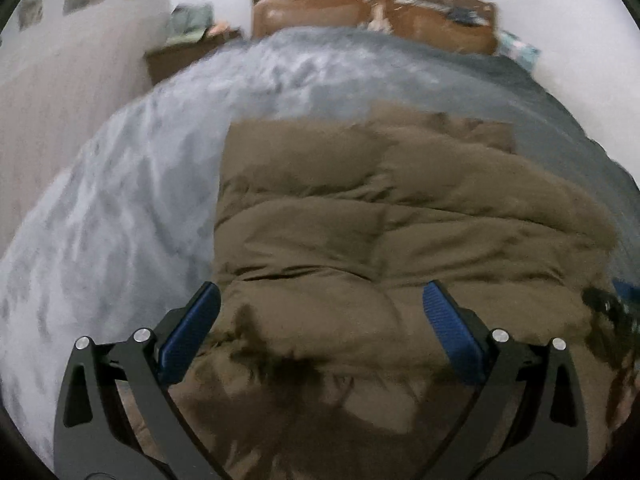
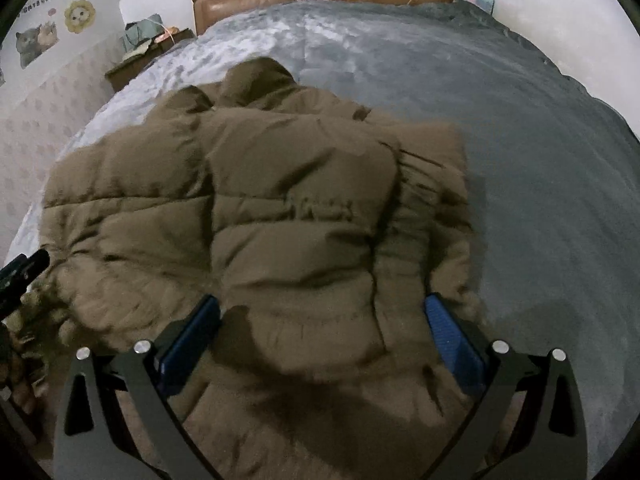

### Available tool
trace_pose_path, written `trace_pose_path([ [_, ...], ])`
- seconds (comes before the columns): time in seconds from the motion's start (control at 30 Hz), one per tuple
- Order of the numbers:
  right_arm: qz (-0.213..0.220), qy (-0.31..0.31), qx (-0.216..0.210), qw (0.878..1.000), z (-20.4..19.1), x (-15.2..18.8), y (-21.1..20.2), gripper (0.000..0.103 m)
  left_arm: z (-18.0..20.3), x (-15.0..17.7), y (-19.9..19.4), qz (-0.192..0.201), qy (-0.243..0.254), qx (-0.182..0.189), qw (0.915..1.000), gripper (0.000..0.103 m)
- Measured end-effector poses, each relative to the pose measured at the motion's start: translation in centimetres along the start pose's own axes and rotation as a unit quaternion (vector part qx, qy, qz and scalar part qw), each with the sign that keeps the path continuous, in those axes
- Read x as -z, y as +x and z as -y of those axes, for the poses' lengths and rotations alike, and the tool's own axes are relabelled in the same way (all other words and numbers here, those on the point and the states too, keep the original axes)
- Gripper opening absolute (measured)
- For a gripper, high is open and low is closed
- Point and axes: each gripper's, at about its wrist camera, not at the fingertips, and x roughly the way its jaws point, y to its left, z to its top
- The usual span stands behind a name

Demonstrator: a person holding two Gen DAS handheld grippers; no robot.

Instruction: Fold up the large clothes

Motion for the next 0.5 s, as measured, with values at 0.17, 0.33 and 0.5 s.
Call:
trace_pose_path([
  [0.17,0.017,-0.017,-0.006,1.000,0.0,1.6,-4.0,0.101,1.2,2.4,-4.1,-0.004,0.018,0.029,0.9994,0.100],
  [0.33,0.029,-0.019,0.000,0.999,0.9,5.1,-8.2,0.101,1.0,6.4,-7.3,-0.001,0.025,0.026,0.9993,0.100],
  [0.5,0.033,-0.020,0.006,0.999,1.7,7.7,-10.9,0.101,-1.4,8.1,-9.0,-0.015,-0.017,0.013,0.9997,0.100],
])
